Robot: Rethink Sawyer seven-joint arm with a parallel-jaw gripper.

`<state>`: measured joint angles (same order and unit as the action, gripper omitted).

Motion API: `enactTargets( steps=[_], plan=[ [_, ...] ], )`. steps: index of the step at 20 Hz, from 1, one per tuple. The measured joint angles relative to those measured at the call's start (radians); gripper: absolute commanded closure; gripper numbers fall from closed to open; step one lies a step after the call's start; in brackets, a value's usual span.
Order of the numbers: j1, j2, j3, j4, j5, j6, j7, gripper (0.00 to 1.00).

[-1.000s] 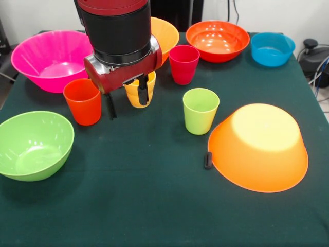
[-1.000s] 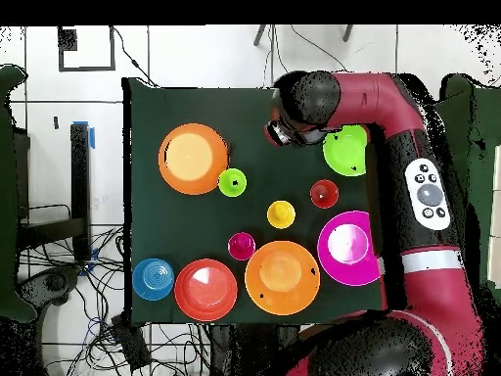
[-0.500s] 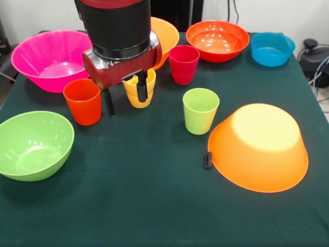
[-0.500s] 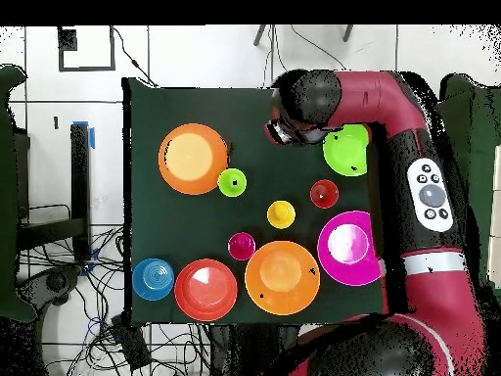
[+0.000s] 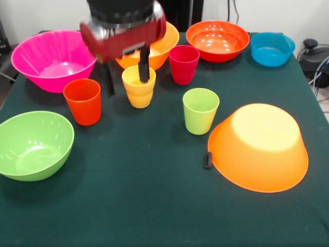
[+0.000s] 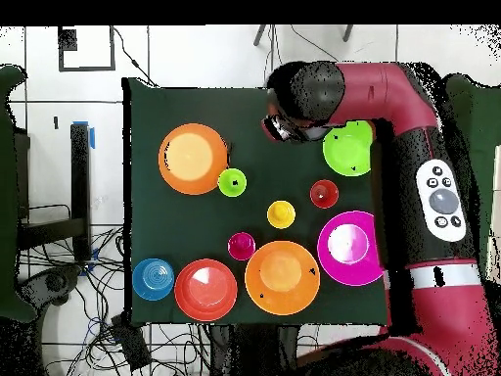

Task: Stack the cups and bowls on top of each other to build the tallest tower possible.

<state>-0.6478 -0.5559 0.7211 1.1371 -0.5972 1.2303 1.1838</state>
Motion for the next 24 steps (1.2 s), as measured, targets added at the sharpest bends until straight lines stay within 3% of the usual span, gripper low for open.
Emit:
enactTargets(
  steps=[3,5,8,9,16,24],
  plan=[
    [0.002,-0.058,-0.009,0.035,0.043,0.0,0.0,0.0],
    [0.01,-0.139,-0.031,0.08,0.107,0.002,0.006,0.0],
    [0.017,-0.184,-0.043,0.1,0.142,0.007,0.017,0.0],
    [0.024,-0.233,-0.057,0.122,0.181,0.014,0.036,0.0],
    [0.039,-0.376,-0.107,0.197,0.299,0.018,0.126,0.0],
    [0.059,-0.551,-0.229,0.354,0.421,-0.047,0.355,0.0]
  ],
)
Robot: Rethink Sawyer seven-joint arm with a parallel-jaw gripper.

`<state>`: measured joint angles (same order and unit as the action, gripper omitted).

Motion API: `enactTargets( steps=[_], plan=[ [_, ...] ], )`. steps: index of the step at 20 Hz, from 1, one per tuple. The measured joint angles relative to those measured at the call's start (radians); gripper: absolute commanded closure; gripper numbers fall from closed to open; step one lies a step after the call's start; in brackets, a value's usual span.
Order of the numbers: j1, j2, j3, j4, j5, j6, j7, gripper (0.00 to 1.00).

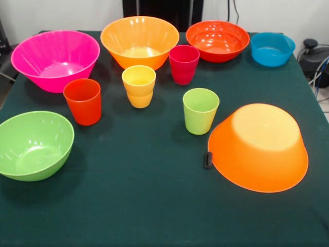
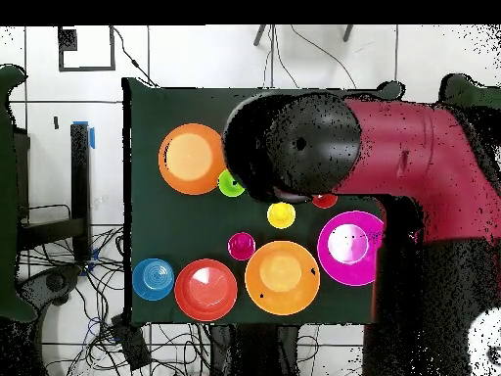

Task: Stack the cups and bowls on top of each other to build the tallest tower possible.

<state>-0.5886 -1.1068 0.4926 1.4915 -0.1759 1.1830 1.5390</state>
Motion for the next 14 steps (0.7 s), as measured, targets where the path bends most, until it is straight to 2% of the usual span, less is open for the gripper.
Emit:
enactTargets(
  steps=[2,3,7,14],
  plan=[
    [0.004,-0.018,-0.015,0.021,0.008,-0.018,0.032,0.0],
    [0.01,-0.044,-0.037,0.05,0.017,-0.049,0.079,0.0],
    [0.022,-0.075,-0.068,0.087,0.018,-0.089,0.136,0.0],
    [0.033,-0.096,-0.106,0.13,0.018,-0.175,0.167,0.0]
  ],
)
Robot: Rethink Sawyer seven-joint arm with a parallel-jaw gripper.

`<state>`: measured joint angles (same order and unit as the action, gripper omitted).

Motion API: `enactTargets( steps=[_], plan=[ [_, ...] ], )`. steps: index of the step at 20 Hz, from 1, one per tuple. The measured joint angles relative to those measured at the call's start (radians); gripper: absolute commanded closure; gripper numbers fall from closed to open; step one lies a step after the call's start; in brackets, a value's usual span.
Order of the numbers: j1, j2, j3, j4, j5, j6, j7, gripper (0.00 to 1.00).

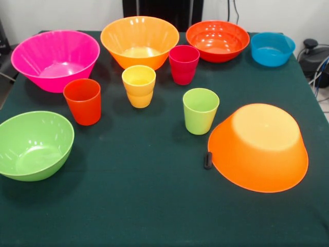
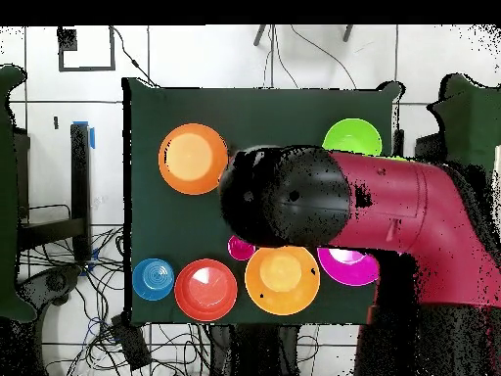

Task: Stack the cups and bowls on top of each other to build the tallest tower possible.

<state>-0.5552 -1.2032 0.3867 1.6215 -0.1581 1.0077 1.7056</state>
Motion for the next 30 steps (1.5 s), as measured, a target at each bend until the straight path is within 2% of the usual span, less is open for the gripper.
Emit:
enactTargets(
  steps=[10,18,30],
  plan=[
    [0.012,0.005,-0.048,0.021,-0.031,-0.099,0.0,0.0],
    [0.098,0.005,-0.133,0.021,-0.142,-0.118,0.034,0.0],
    [0.196,0.042,-0.225,0.015,-0.171,-0.118,0.103,0.0]
  ],
)
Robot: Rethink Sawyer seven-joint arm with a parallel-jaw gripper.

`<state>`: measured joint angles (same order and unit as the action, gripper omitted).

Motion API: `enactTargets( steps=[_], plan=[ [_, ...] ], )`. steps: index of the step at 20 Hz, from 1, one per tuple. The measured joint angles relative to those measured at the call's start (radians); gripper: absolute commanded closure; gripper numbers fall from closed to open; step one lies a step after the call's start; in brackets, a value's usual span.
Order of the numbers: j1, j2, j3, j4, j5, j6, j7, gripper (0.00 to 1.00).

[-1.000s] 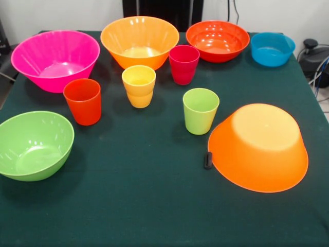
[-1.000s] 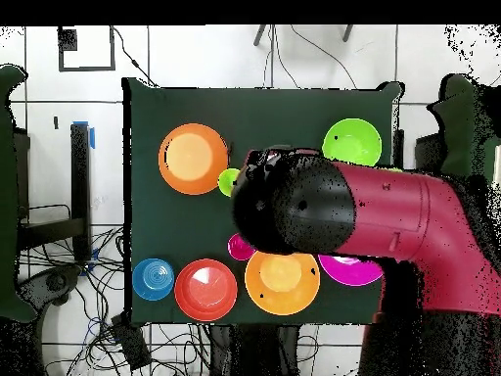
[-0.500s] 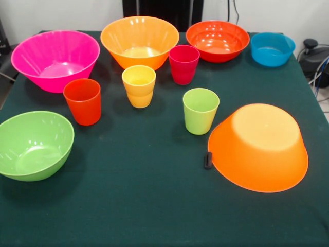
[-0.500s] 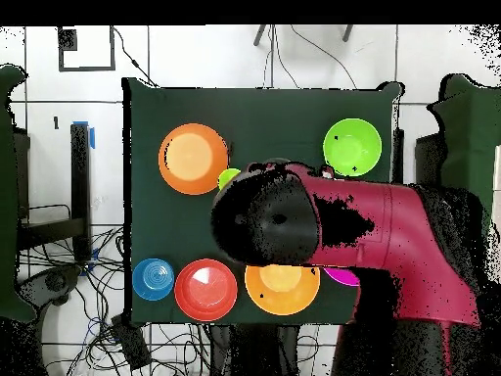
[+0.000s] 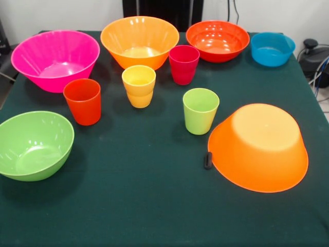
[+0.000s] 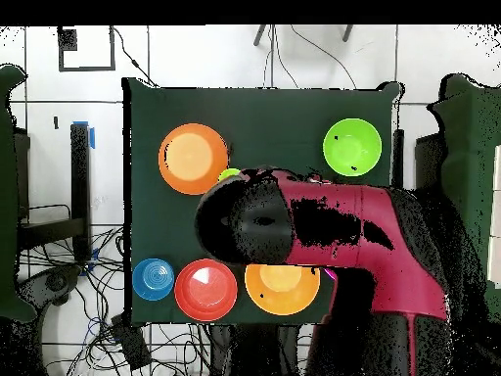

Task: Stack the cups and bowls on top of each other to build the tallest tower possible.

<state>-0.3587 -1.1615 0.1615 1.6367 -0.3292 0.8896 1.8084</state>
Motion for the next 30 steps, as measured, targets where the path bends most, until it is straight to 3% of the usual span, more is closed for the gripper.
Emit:
enactTargets(
  steps=[10,20,30],
  plan=[
    [0.086,0.041,-0.08,0.0,-0.049,-0.008,0.086,0.0],
    [0.091,0.086,-0.118,0.0,-0.049,-0.057,0.105,0.0],
    [0.067,0.191,-0.142,0.0,-0.037,-0.19,0.105,0.0]
  ],
)
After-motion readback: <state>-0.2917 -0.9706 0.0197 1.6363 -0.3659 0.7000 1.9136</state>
